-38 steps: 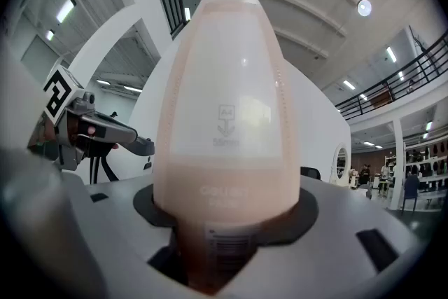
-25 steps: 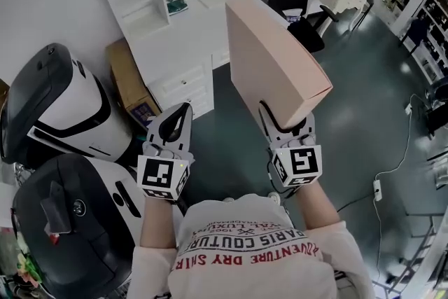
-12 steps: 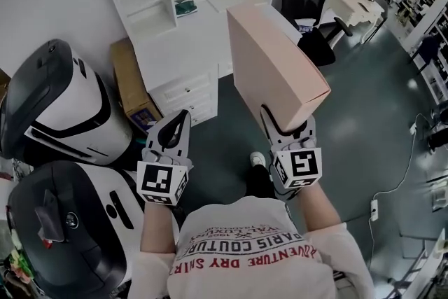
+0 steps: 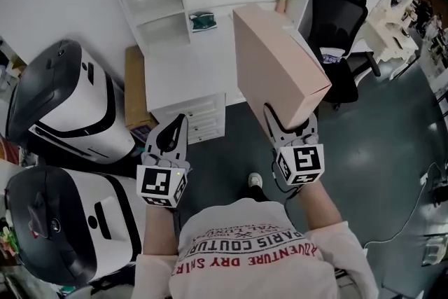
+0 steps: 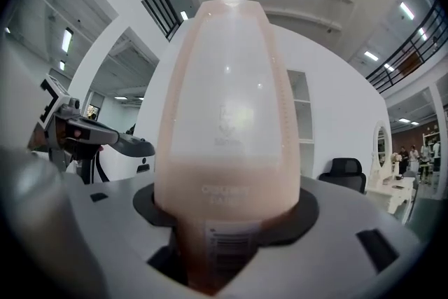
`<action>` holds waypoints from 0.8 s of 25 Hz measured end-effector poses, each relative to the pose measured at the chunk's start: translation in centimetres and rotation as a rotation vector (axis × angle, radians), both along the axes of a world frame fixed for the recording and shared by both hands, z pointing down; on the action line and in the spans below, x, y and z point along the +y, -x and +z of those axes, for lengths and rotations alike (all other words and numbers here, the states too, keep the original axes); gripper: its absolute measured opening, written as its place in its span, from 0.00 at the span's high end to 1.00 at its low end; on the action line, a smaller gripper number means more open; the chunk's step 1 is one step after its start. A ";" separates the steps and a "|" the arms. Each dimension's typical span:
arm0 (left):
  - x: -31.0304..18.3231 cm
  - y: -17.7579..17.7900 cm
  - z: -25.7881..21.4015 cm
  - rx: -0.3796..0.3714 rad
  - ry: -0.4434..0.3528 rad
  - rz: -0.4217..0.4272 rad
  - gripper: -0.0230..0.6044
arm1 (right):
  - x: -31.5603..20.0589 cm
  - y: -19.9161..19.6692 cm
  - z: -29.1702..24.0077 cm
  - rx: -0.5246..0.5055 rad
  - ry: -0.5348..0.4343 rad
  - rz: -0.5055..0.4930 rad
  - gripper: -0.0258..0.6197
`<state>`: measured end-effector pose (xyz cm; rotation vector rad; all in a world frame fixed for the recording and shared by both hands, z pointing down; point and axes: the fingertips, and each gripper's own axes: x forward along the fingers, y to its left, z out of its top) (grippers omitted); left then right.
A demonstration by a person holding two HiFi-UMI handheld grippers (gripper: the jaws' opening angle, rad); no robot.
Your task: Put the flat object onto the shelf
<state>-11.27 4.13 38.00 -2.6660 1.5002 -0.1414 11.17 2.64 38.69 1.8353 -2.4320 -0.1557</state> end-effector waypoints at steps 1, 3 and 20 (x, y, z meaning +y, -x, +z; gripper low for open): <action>-1.1 -1.0 -0.1 0.000 0.000 -0.016 0.94 | -1.4 -1.0 -0.1 0.003 0.002 -0.016 0.50; -3.4 -3.0 -0.1 0.002 0.004 -0.046 0.94 | -4.2 -3.0 -0.1 0.006 0.003 -0.042 0.50; -16.3 -11.4 -2.6 -0.036 -0.034 -0.176 0.94 | -20.8 -8.8 -3.4 0.139 -0.009 -0.236 0.50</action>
